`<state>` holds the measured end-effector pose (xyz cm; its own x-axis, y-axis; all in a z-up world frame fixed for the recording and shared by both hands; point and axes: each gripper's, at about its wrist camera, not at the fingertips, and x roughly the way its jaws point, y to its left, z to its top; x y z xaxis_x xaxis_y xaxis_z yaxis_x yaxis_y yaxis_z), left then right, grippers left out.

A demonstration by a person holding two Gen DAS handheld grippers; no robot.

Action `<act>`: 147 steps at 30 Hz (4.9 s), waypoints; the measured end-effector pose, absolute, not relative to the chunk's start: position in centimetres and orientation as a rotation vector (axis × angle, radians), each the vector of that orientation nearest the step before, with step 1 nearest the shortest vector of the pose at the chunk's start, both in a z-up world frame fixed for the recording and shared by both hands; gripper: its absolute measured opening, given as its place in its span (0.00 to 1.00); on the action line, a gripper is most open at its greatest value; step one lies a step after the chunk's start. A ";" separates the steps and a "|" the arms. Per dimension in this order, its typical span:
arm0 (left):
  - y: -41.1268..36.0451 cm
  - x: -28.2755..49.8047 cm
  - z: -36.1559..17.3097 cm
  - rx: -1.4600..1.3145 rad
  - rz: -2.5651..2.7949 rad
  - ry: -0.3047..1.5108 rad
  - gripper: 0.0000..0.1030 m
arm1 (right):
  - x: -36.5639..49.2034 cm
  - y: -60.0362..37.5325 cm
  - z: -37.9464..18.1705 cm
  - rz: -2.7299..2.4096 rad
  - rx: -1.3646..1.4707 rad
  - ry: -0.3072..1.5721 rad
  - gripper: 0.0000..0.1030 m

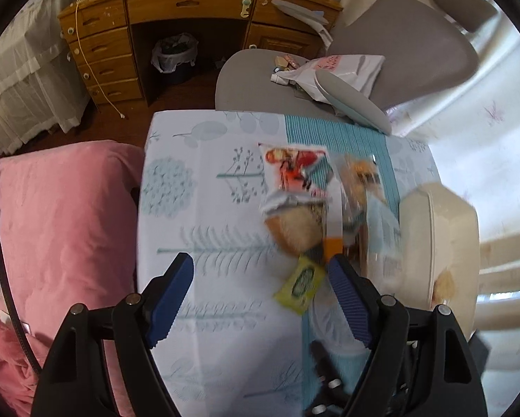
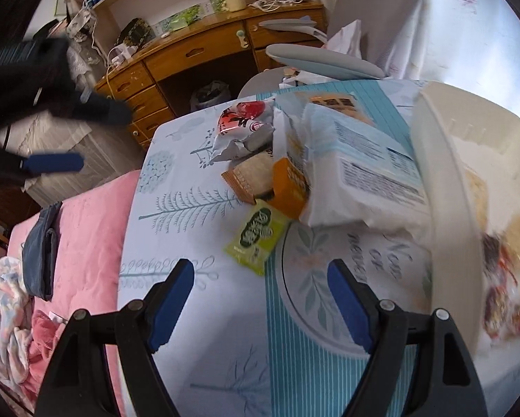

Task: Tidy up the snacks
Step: 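Grasp the red-and-white bread bag with the left gripper while the right grasps the green-yellow packet, then lift the bread bag with the left gripper while the right lifts the green packet toward the tray, then lower both packets into the white tray and open both grippers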

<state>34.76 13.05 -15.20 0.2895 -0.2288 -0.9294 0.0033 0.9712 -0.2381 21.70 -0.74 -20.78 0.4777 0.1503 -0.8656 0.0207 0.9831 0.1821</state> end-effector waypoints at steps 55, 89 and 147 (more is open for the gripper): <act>9.9 46.1 -28.0 -0.389 -0.169 1.419 0.36 | 27.1 2.5 -28.1 0.165 -0.138 1.126 0.53; 17.0 22.8 -21.7 -0.353 -0.169 1.477 0.36 | 16.2 0.7 -25.5 0.109 0.202 1.439 0.44; -9.6 15.3 -9.1 -0.424 -0.218 1.040 0.37 | 10.1 -26.8 -9.2 0.204 0.012 0.911 0.44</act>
